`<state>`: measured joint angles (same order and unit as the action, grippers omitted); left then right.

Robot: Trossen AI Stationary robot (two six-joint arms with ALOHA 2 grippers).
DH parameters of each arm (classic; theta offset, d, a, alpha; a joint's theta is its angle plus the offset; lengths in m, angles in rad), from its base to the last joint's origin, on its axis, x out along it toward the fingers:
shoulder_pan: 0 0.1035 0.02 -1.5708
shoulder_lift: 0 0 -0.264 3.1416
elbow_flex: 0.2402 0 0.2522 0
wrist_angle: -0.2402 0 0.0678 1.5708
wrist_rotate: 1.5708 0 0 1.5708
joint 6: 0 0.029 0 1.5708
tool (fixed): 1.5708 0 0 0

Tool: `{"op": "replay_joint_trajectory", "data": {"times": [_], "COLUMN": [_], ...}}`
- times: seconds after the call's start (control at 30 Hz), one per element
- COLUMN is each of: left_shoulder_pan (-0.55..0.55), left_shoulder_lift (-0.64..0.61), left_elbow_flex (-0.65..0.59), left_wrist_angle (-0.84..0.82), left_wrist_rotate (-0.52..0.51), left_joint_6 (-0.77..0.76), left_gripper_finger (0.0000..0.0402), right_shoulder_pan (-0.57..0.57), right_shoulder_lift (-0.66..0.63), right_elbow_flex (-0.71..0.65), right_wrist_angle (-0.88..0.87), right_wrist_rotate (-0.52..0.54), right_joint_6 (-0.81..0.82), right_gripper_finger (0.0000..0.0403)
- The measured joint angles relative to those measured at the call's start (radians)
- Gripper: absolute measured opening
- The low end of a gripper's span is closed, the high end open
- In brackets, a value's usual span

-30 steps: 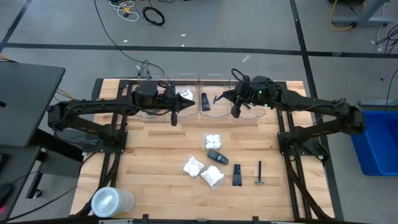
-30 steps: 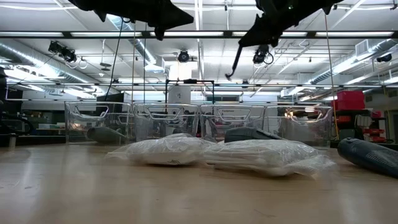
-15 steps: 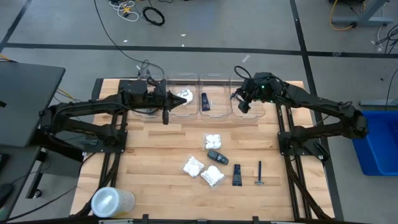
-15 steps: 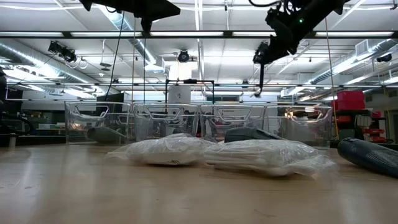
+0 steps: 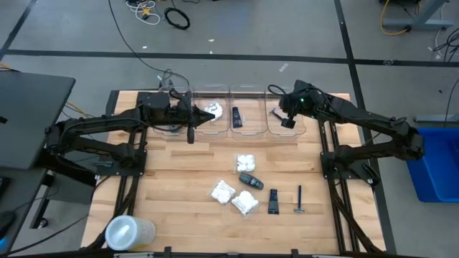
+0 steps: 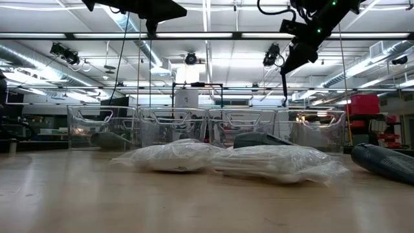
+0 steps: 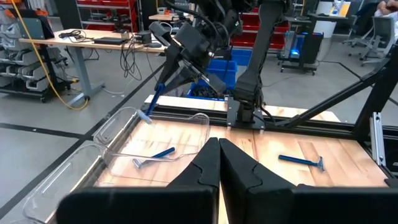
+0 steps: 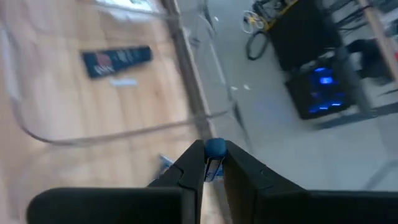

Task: Pick & Place Travel size toiletries
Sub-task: Put the left blue razor into the right transparent bin

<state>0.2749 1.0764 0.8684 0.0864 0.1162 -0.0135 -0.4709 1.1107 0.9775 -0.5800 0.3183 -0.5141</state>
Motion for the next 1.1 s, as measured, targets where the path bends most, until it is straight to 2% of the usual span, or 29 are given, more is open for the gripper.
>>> {"op": "replay_joint_trajectory", "data": {"times": [0.17,0.4,1.1], "left_shoulder_pan": [0.0,0.0,0.0], "left_shoulder_lift": [0.001,0.001,0.001], "left_elbow_flex": [0.0,0.0,0.0], "left_wrist_angle": [0.0,0.0,-0.034], "left_wrist_rotate": [-0.001,-0.034,-0.038], "left_joint_6": [-0.006,-0.008,-0.028], "left_gripper_finger": [0.0006,0.0005,0.0003], "right_shoulder_pan": [0.0,0.0,0.0], "right_shoulder_lift": [0.0,0.009,0.155], "right_elbow_flex": [0.0,0.0,-0.001], "right_wrist_angle": [0.0,0.0,-0.068], "right_wrist_rotate": [0.1,0.1,0.1], "right_joint_6": [-0.099,-0.183,-0.212], "right_gripper_finger": [0.005,0.005,0.005]}}
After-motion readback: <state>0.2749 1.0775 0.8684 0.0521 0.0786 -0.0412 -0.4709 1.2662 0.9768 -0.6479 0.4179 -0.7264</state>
